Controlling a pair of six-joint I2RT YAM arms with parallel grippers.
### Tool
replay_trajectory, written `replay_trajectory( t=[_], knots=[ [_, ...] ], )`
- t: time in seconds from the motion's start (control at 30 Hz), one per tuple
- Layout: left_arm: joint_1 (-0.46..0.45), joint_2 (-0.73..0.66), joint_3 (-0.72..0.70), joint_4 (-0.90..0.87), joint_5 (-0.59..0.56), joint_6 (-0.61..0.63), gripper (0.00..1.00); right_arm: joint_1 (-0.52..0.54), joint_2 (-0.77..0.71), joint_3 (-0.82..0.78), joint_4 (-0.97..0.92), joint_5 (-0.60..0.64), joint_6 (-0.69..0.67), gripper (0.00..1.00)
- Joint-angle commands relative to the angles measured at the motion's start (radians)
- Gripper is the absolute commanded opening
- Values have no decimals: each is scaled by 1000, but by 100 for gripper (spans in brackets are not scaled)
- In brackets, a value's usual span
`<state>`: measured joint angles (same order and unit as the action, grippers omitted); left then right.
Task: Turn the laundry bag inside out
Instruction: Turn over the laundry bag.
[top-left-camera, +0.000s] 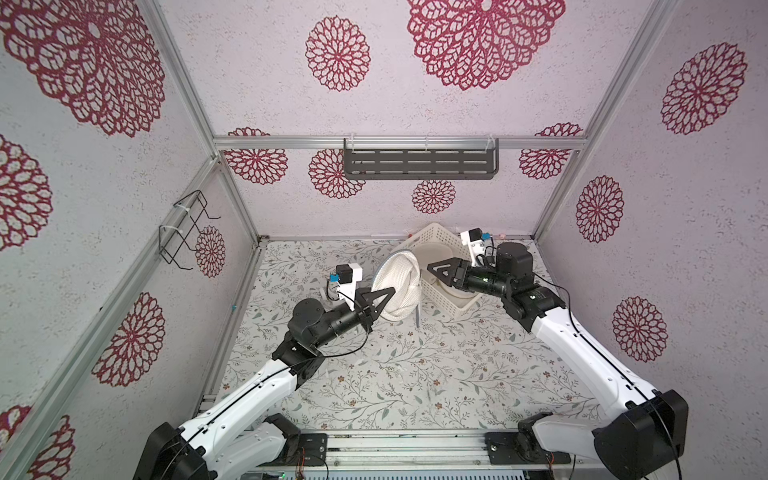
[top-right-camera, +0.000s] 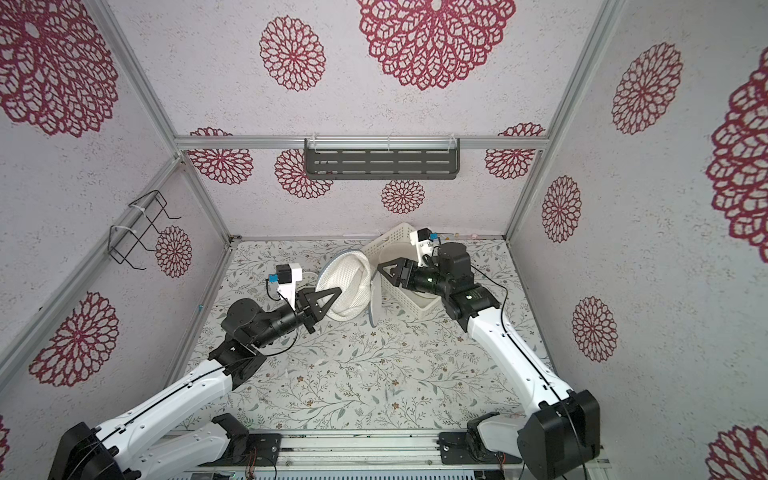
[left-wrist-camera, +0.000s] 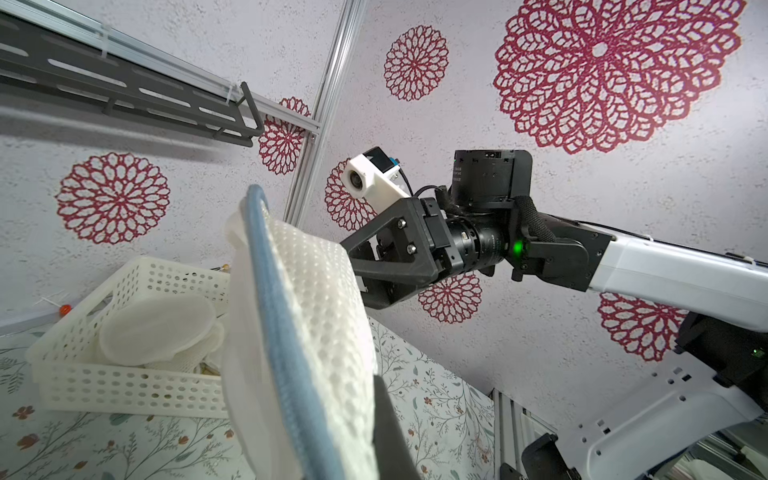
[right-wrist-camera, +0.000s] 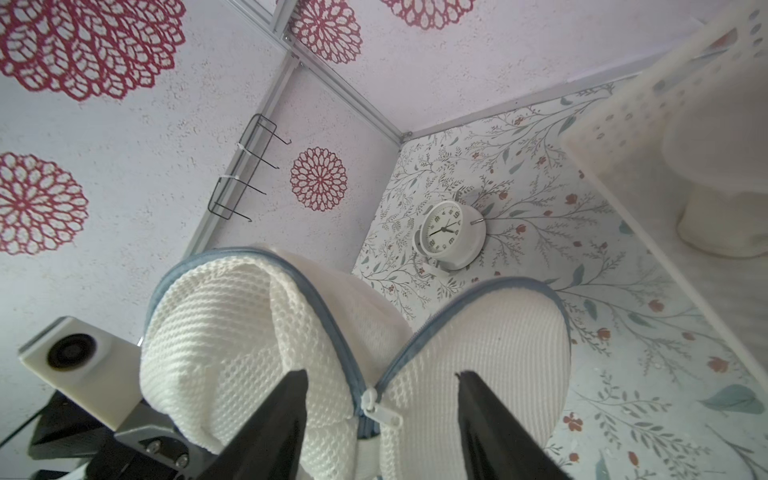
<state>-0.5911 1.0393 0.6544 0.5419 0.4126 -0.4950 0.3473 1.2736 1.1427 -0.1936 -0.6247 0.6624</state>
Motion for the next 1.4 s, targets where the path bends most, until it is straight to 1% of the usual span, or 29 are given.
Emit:
replay_trajectory(
  t=[0.0, 0.07, 0.2, 0.4, 0.63, 0.73, 0.83, 1.0, 1.03, 1.07, 1.1, 1.17, 1.2, 1.27, 1.37],
  knots=[
    [-10, 10, 15, 45, 5, 7, 0, 36, -14, 22, 82, 13, -28, 55],
    [-9, 12, 19, 44, 11, 7, 0, 63, 12, 41, 106, 14, -29, 52],
    [-12, 10, 19, 43, 9, 7, 0, 83, 48, 64, 128, 23, -30, 44],
    [-13, 7, 22, 43, 14, 8, 0, 84, 58, 63, 114, 67, -37, 20],
    [-15, -1, 28, 43, 71, 2, 0, 79, 55, 52, 109, 112, -31, 0],
    [-15, -5, 47, 43, 104, 1, 0, 56, 49, 9, 89, 152, -14, 0],
    [-18, -7, 86, 43, 136, 1, 0, 48, 56, -61, 91, 163, -20, 0],
    [-22, 3, 155, 43, 169, 6, 0, 53, 76, -153, 126, 82, -34, 0],
    [-23, 5, 160, 43, 166, 6, 0, 55, 73, -151, 123, 71, -44, 4],
    [-23, 6, 159, 43, 157, 9, 0, 54, 66, -143, 112, 71, -59, 11],
    [-22, 7, 152, 39, 146, 13, 0, 52, 52, -129, 97, 86, -83, 20],
    [-22, 7, 133, 23, 118, 24, 0, 39, 14, -99, 61, 127, -131, 43],
    [-21, 6, 120, 12, 105, 27, 0, 28, -8, -84, 40, 151, -165, 50],
    [-16, 8, 97, -10, 90, 30, 0, 16, -54, -62, 7, 209, -252, 58],
    [-3, 15, 85, -56, 90, 37, 0, 19, -130, -72, 1, 271, -438, 62]
  ],
)
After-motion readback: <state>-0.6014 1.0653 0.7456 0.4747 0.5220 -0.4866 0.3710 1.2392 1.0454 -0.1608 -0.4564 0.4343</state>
